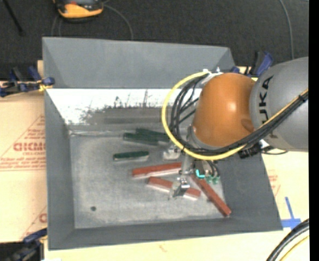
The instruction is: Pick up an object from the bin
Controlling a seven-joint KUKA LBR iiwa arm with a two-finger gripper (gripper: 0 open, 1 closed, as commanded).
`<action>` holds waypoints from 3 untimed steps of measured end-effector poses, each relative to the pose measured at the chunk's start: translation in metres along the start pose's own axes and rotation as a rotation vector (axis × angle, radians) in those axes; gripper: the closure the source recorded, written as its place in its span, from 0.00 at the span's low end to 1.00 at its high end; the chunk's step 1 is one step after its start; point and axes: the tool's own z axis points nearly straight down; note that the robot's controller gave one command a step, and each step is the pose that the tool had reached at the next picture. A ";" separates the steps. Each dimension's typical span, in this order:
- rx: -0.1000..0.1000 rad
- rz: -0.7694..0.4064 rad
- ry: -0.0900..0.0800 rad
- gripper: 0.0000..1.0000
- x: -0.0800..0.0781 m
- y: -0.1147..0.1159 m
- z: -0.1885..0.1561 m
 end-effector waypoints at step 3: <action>0.003 -0.205 -0.040 0.00 -0.056 -0.048 0.107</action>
Offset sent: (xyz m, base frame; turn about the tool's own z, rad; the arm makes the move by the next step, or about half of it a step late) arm 0.0461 -0.0481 -0.1163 -0.2079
